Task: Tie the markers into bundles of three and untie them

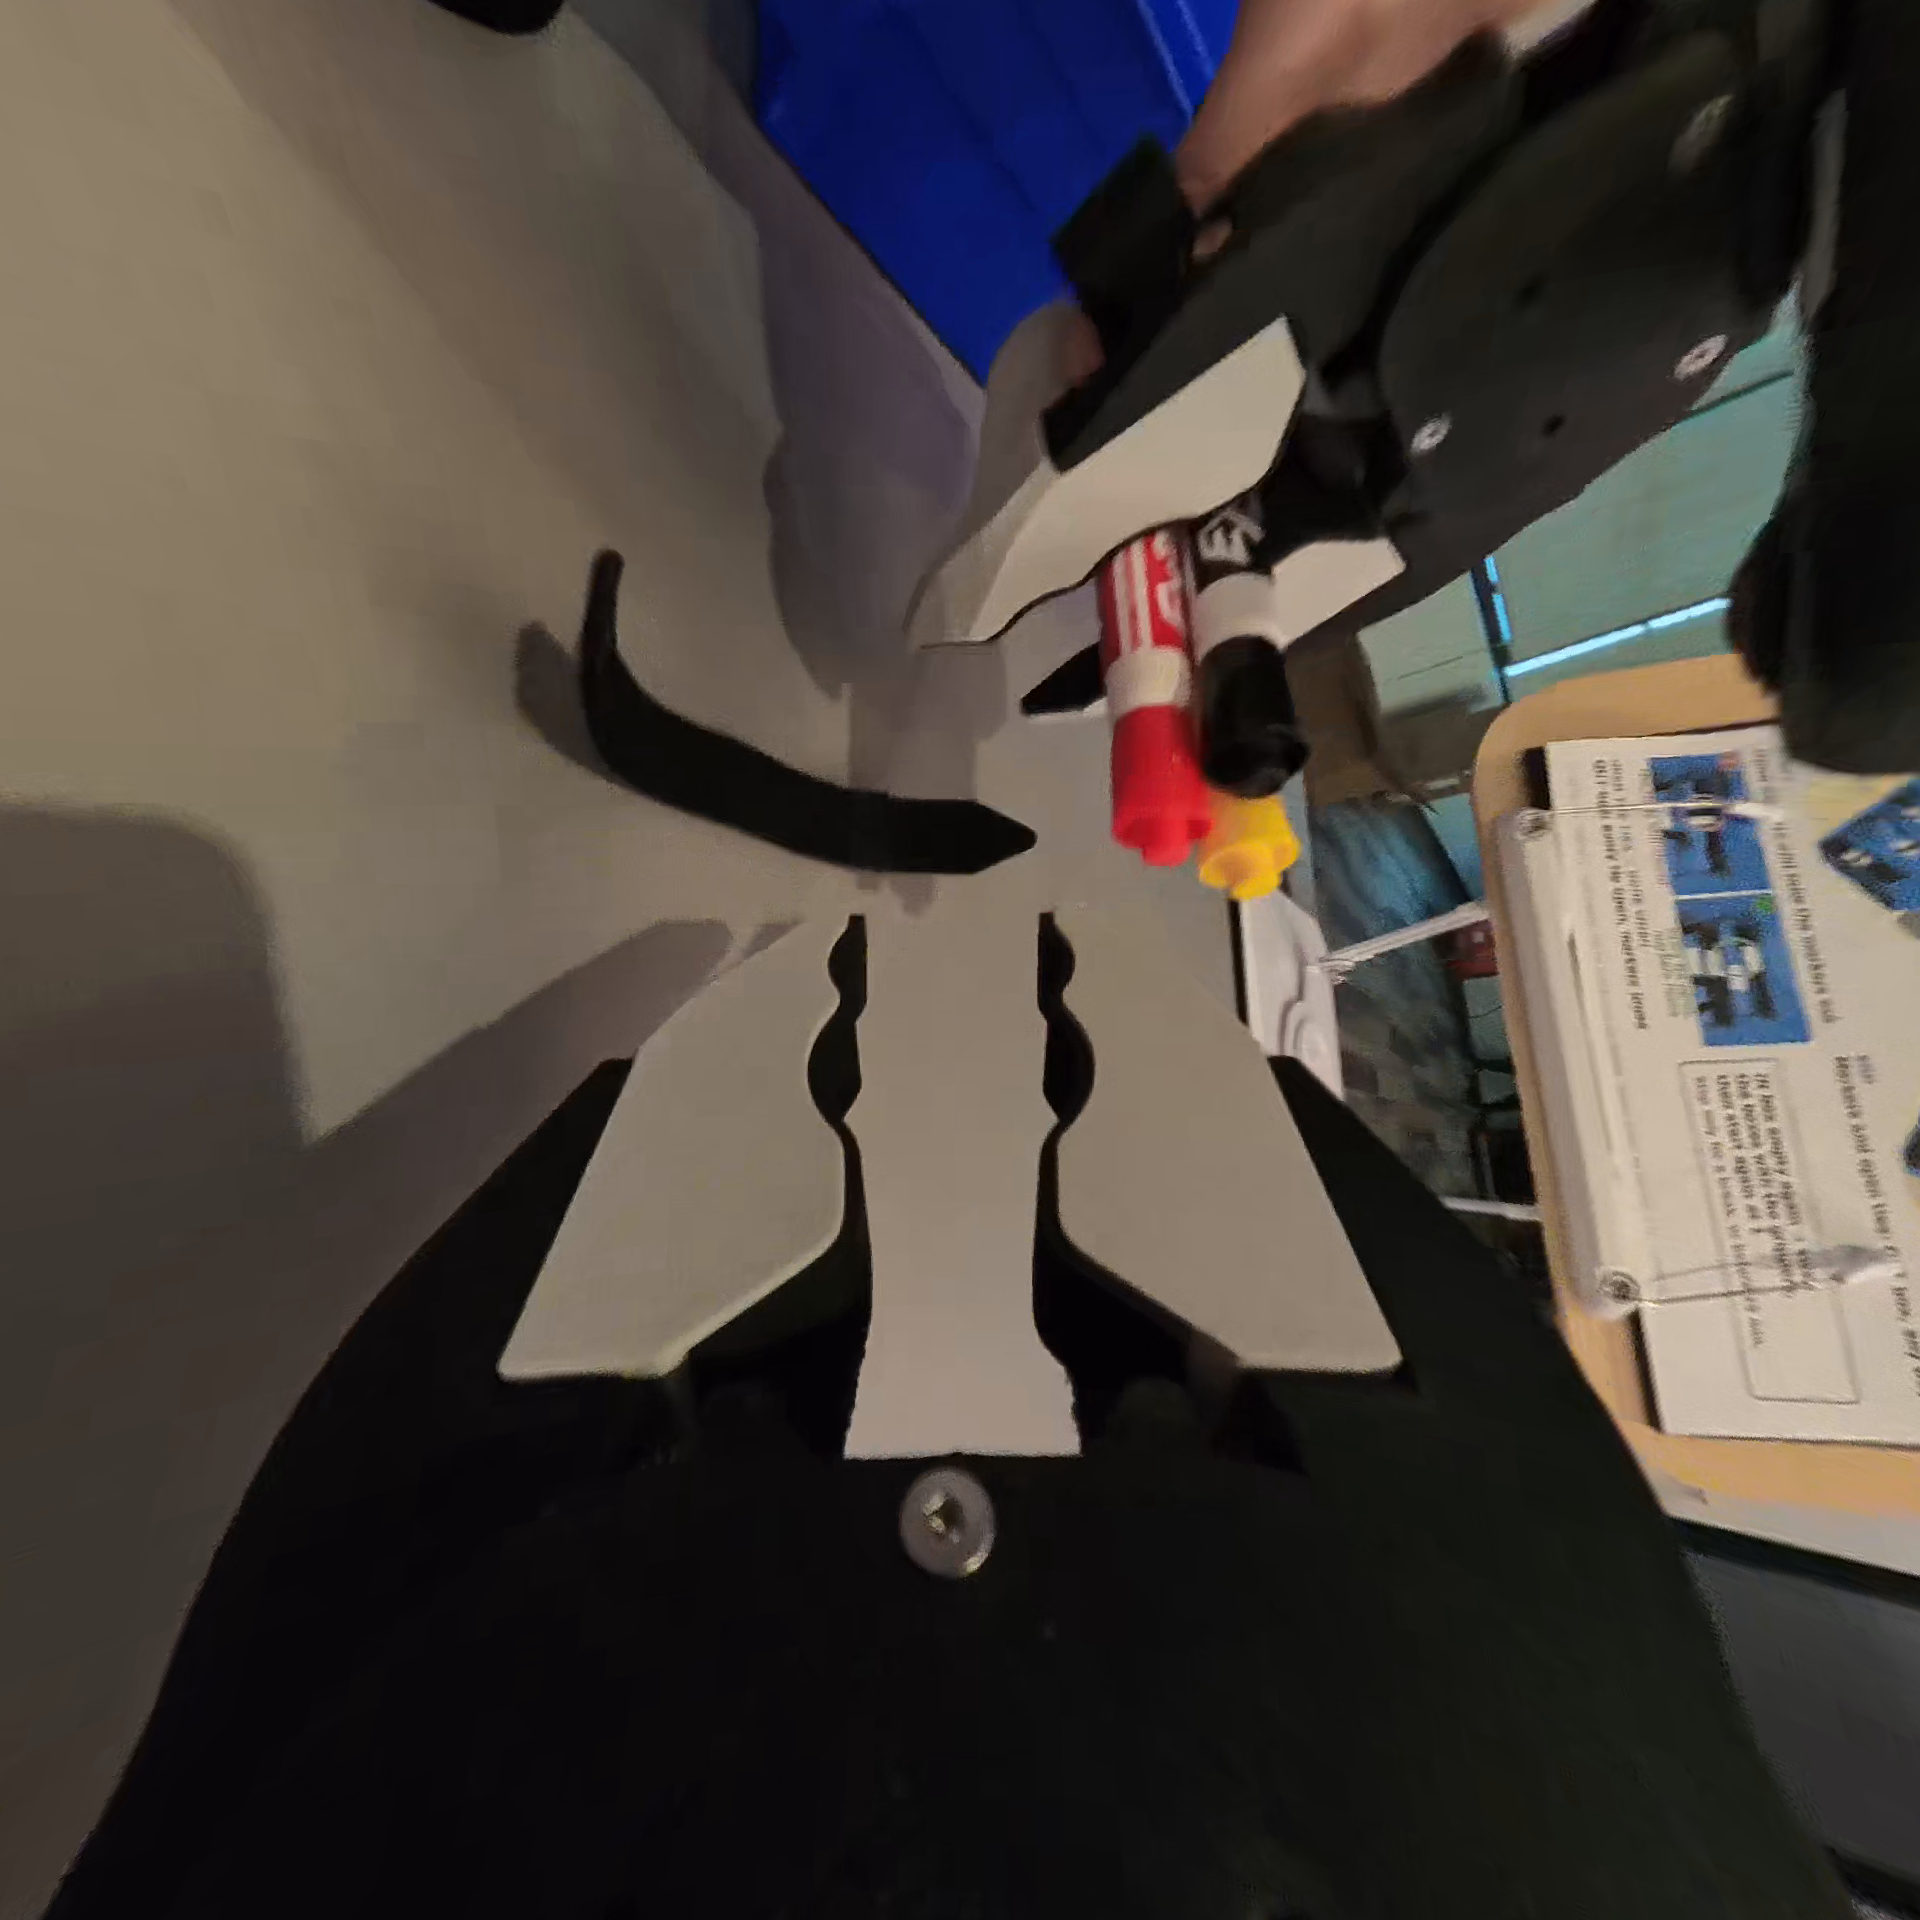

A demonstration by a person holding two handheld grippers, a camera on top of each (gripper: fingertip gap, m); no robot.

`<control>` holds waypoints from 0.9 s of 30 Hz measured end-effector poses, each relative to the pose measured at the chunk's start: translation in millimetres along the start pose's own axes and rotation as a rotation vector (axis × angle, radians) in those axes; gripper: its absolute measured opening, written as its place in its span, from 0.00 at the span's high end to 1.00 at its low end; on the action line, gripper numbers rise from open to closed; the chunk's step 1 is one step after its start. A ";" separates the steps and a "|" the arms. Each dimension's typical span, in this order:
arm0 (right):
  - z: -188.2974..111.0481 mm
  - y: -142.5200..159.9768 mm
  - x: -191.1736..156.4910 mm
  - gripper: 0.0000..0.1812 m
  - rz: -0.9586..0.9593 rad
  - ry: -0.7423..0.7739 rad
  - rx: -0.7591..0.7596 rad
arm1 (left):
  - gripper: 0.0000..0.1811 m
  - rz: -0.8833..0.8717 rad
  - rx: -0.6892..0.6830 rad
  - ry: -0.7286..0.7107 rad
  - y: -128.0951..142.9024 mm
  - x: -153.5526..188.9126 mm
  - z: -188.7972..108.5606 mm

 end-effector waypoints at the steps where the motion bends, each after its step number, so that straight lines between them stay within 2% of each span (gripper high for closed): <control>1: 0.6 2.9 -2.5 0.82 0.004 -0.028 0.005 | 0.77 -0.005 0.000 -0.004 1.5 -0.9 -1.2; 6: 7.1 -14.1 -51.6 0.80 0.160 -0.328 0.072 | 0.77 -0.021 0.002 -0.019 6.1 -4.0 -5.2; 8: 10.5 -20.4 -61.9 0.80 0.209 -0.359 0.100 | 0.77 -0.021 0.005 -0.018 6.2 -4.0 -5.9; 12: 21.6 -31.3 -53.1 0.83 0.309 -0.328 0.131 | 0.77 -0.019 -0.004 -0.020 6.2 -4.3 -4.7; 14: 25.9 -31.0 -56.5 0.85 0.358 -0.380 0.116 | 0.77 -0.019 -0.010 -0.020 6.8 -4.0 -3.9; 15: 27.6 -28.7 -58.5 0.94 0.381 -0.401 0.097 | 0.77 -0.019 -0.013 -0.020 7.1 -4.1 -3.5; 17: 24.8 -31.9 -63.8 0.98 0.466 -0.491 0.113 | 0.77 -0.022 -0.015 -0.027 7.6 -5.6 -3.3; 20: 13.4 -48.5 -47.3 0.98 0.782 -0.622 0.244 | 0.77 -0.017 -0.014 -0.030 6.8 -6.0 -2.7; 23: -3.6 -58.1 -8.5 0.98 1.096 -0.713 0.425 | 0.77 -0.001 -0.009 -0.034 3.9 -4.8 -2.9; 27: -18.5 -47.2 35.6 0.98 1.311 -0.686 0.576 | 0.77 0.019 0.008 -0.031 -1.4 -2.0 -4.0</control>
Point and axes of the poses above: each gripper's, where its closed fingertips meet, z out along the fingers, y out of its underside, x = y × z across the jaws, the point moved 2 cm from there along -z, back along the fingers, and after that the axes turned 3 degrees about z, right-handed, at the moved point
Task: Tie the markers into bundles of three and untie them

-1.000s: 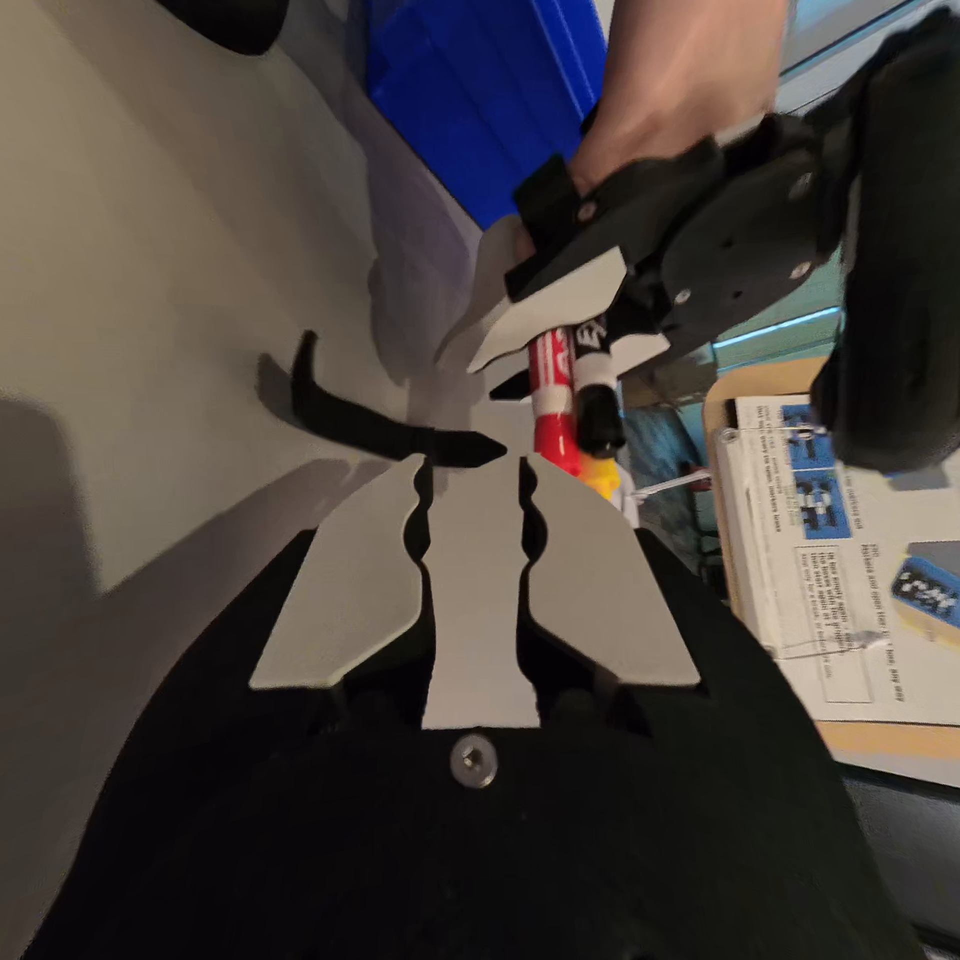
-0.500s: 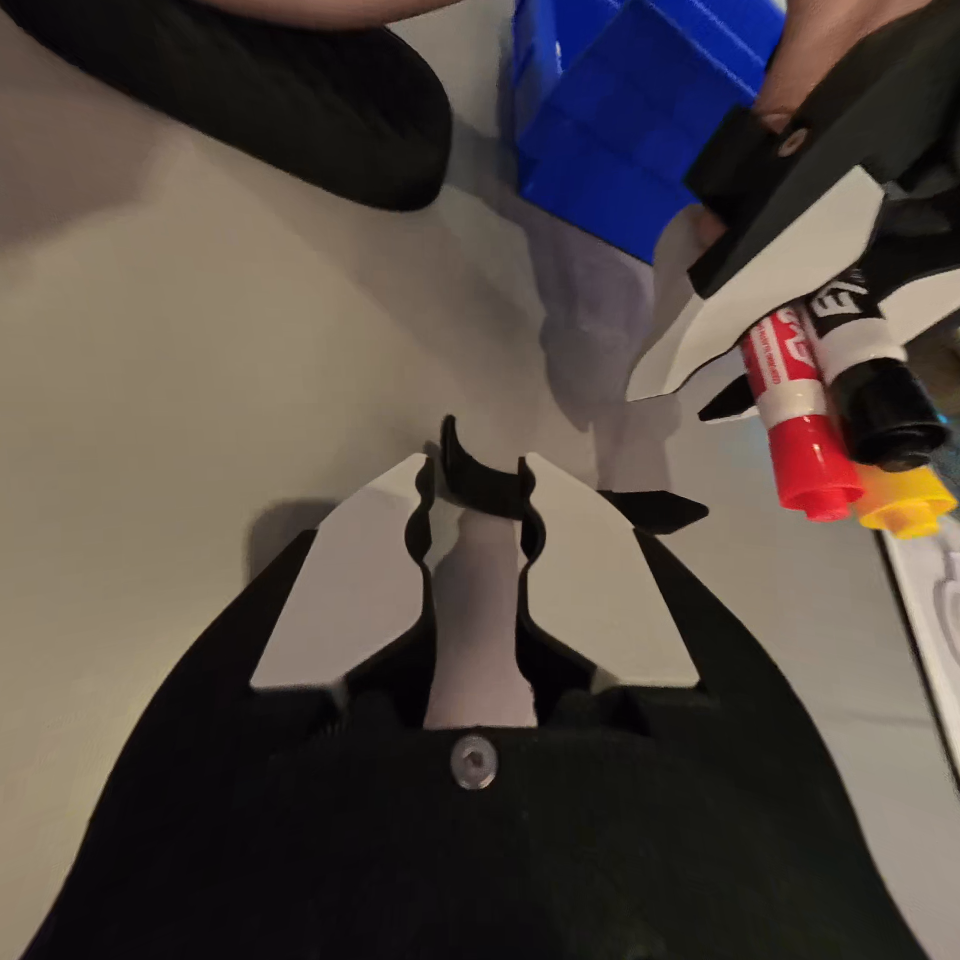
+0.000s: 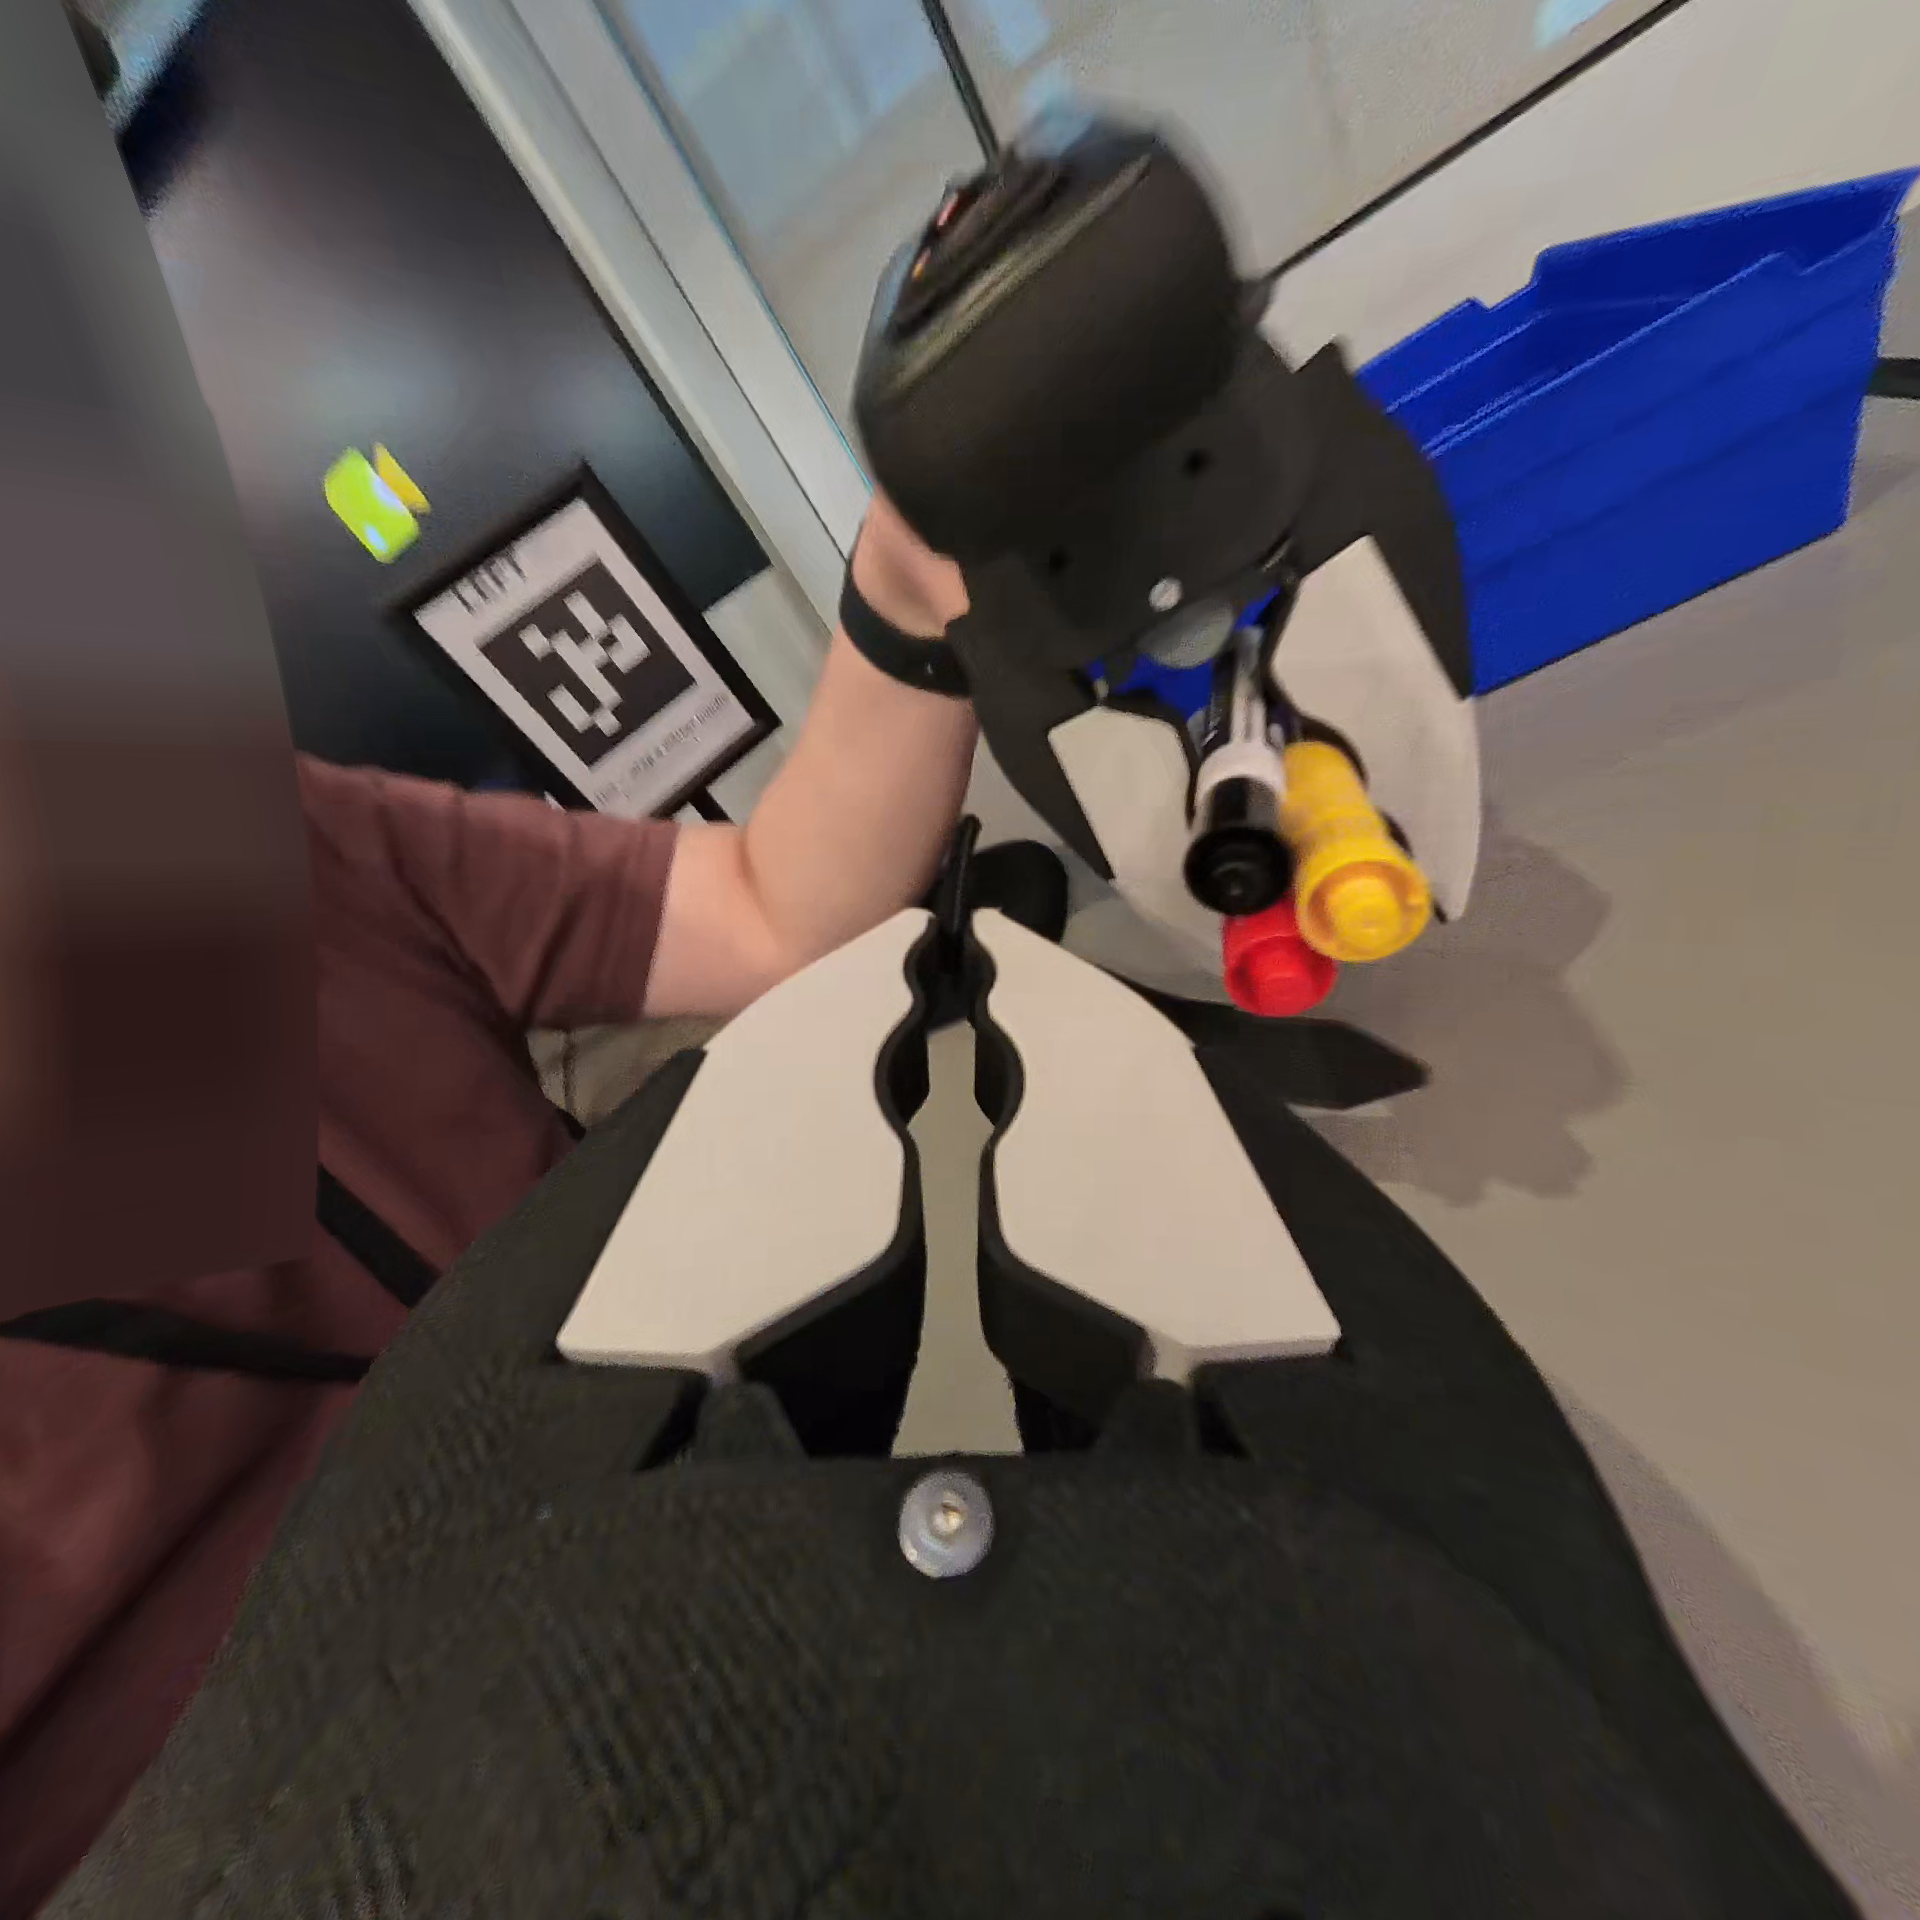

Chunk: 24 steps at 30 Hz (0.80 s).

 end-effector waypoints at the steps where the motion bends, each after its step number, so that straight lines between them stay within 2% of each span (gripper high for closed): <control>1: -5.3 -6.6 1.5 0.98 0.042 -0.011 0.024 | 0.77 0.008 0.003 -0.001 -1.1 0.8 -0.2; 5: -16.5 -28.5 7.1 0.98 0.214 -0.070 0.064 | 0.77 0.030 -0.001 -0.003 -5.9 4.0 0.8; 8: -14.5 -38.1 10.3 0.98 0.359 -0.129 0.033 | 0.77 0.054 -0.005 -0.005 -10.5 7.4 1.9; 11: -9.2 -38.7 22.3 0.98 0.402 -0.091 -0.014 | 0.77 0.074 0.019 0.010 -16.7 12.1 0.9; 14: -6.7 -49.7 32.2 0.98 0.459 -0.089 0.026 | 0.77 0.088 0.019 0.020 -18.3 16.0 0.3; 19: -1.8 -47.4 45.9 0.98 0.555 -0.066 -0.065 | 0.77 0.100 0.012 0.030 -19.1 18.9 1.7; 24: 3.2 -48.9 47.4 0.98 0.741 -0.183 -0.081 | 0.78 0.117 0.022 0.041 -21.5 21.8 1.7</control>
Point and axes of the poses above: each gripper's, where its closed fingertips meet, z out along the fingers, y out of its underside, x = y × z across the jaws, the point moved 2 cm from there along -z, back along the fingers, and after that the axes turned 3 degrees about z, right-handed, at the moved point
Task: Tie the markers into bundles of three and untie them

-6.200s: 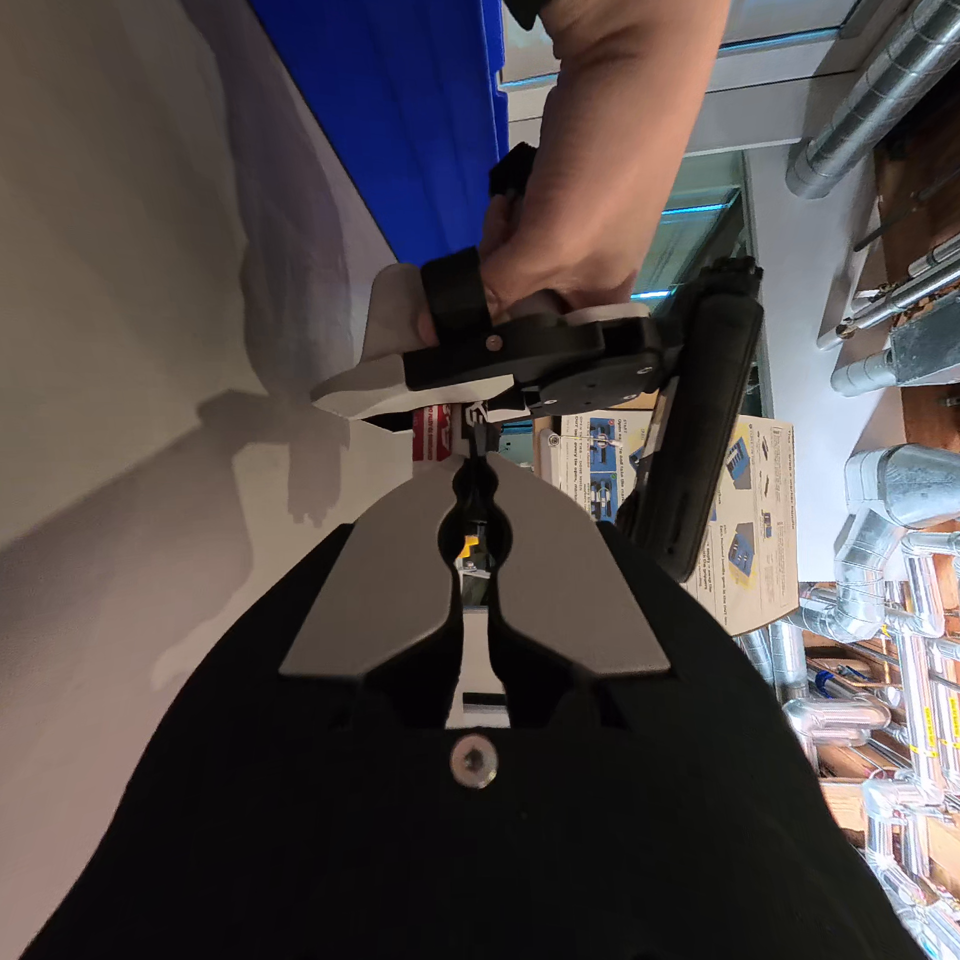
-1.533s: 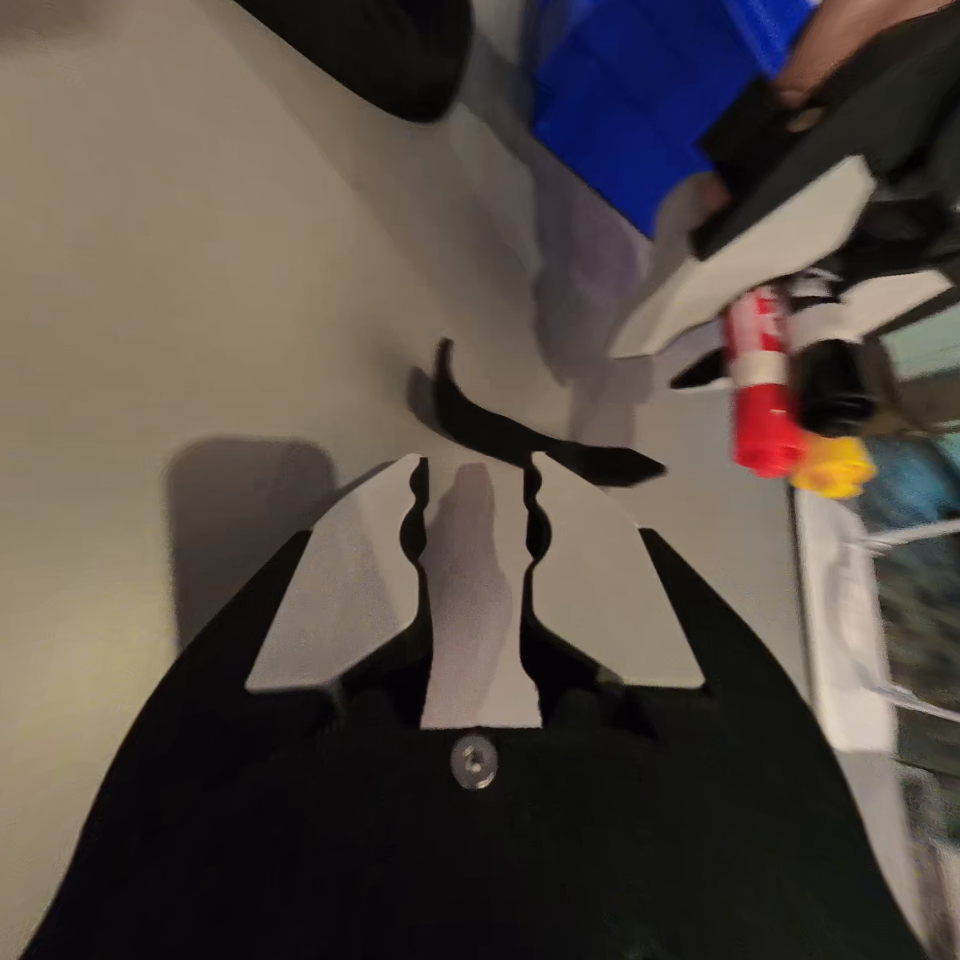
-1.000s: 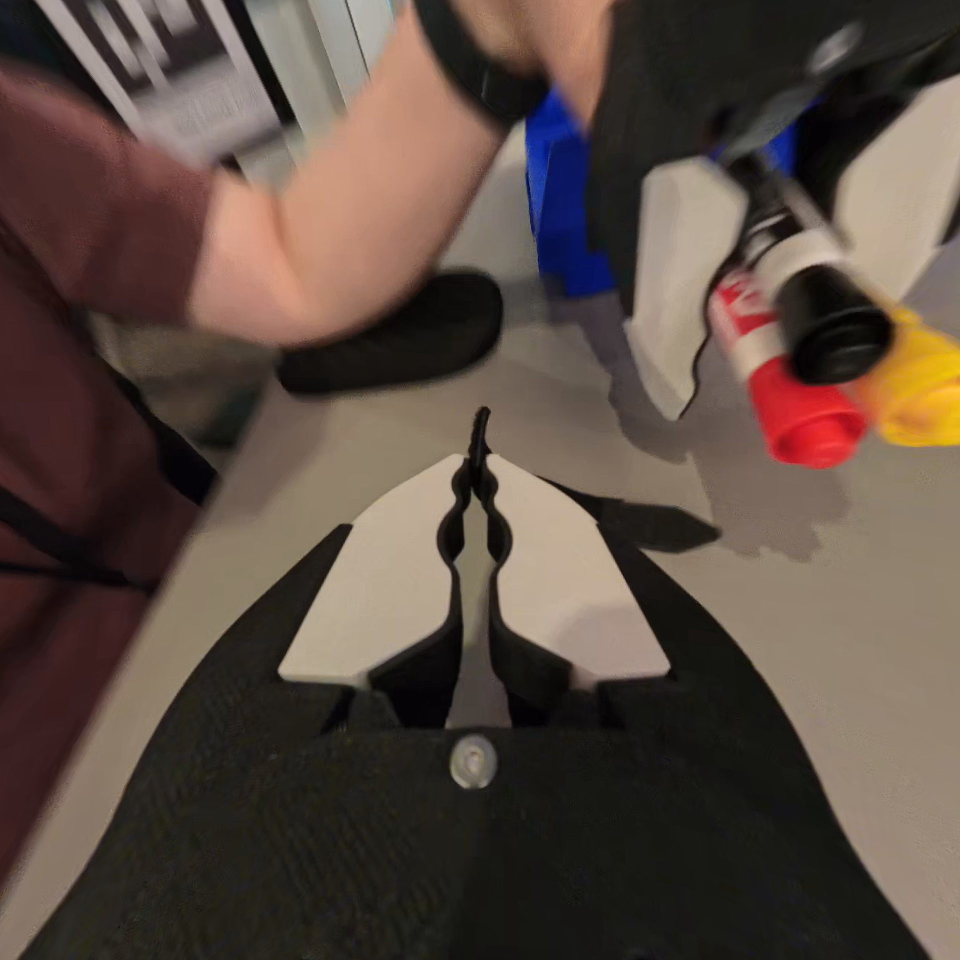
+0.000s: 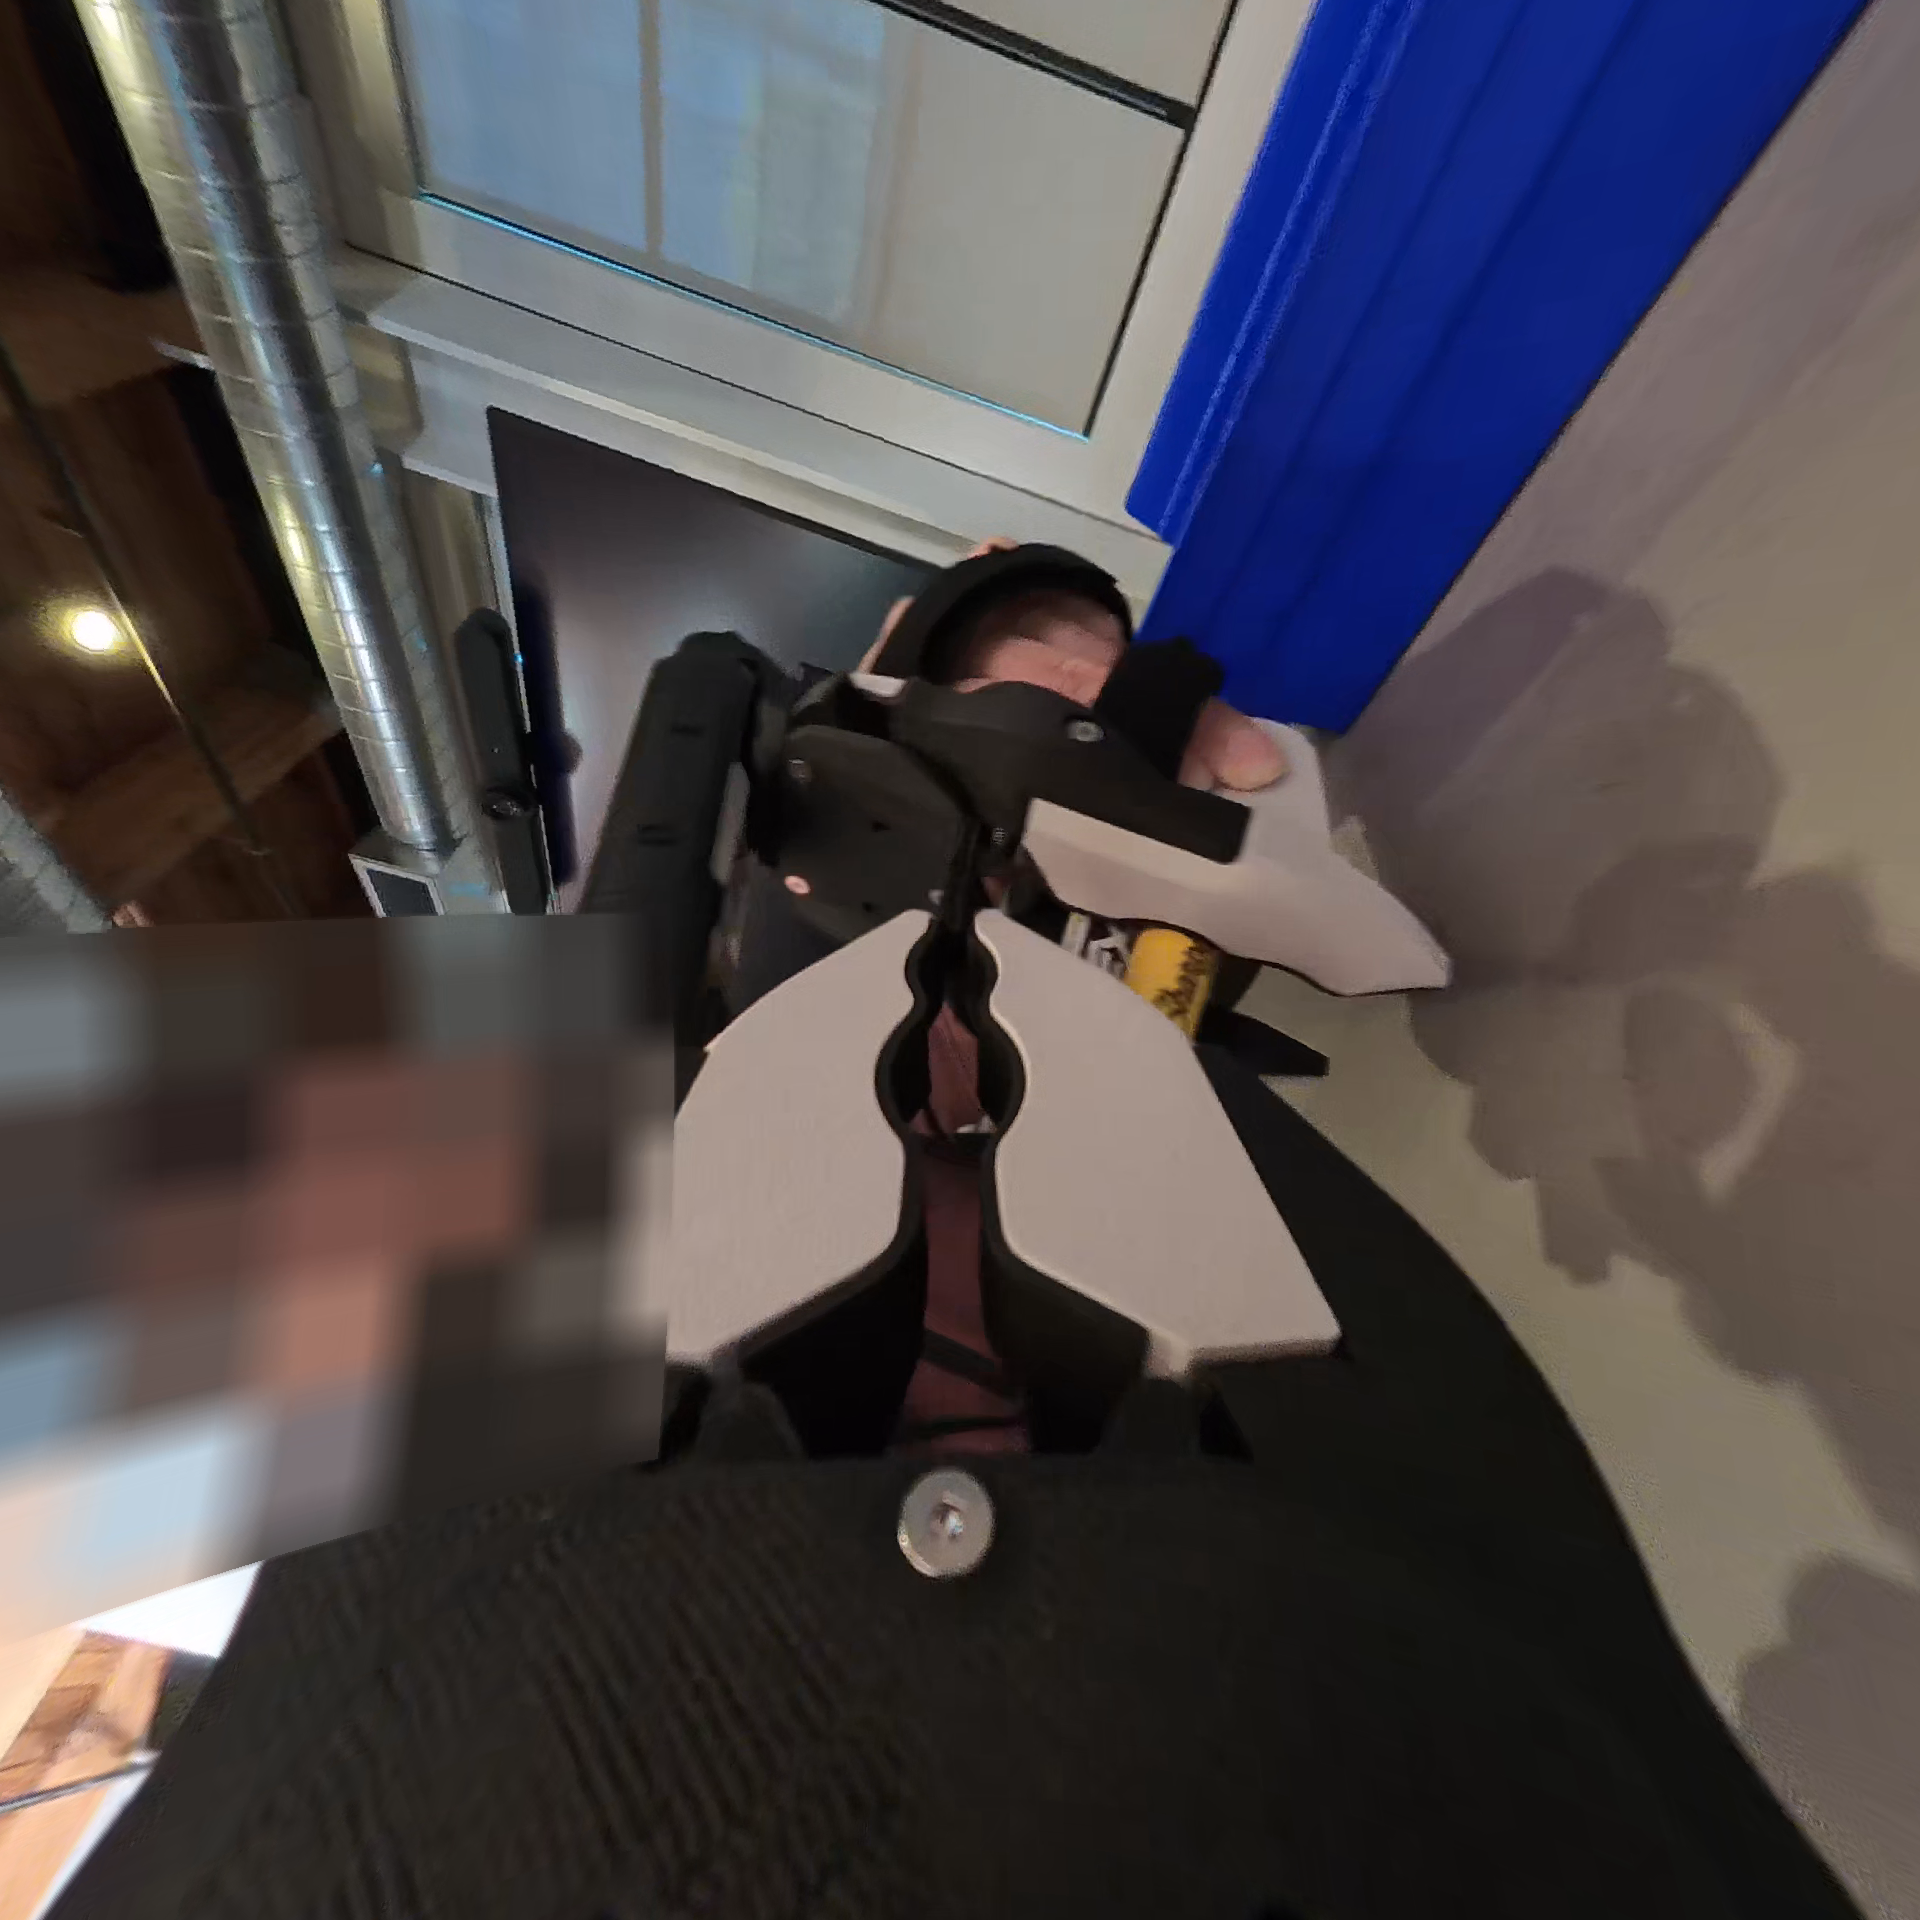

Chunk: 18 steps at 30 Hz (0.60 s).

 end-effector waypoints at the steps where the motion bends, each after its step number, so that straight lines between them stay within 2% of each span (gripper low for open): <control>1: 0.7 -0.2 5.3 0.98 0.023 0.015 -0.006 | 0.78 0.005 0.008 -0.001 -1.1 0.4 -1.0; 6: 2.6 1.0 21.8 0.98 0.069 0.049 -0.030 | 0.78 0.018 0.039 0.009 -4.9 4.5 -6.8; 15: -0.3 -4.8 27.6 0.98 0.100 0.017 0.013 | 0.77 0.018 0.040 0.008 -4.4 5.2 -8.4; 18: 0.8 -3.5 29.6 0.95 0.112 0.018 0.007 | 0.77 0.018 0.041 0.005 -4.2 5.5 -9.6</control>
Point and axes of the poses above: each gripper's, where its closed fingertips meet, z out along the fingers, y out of its underside, x = y × z across the jaws, the point moved 2 cm from there along -z, back along the fingers, and after that the axes turned 3 degrees about z, right-handed, at the moved point
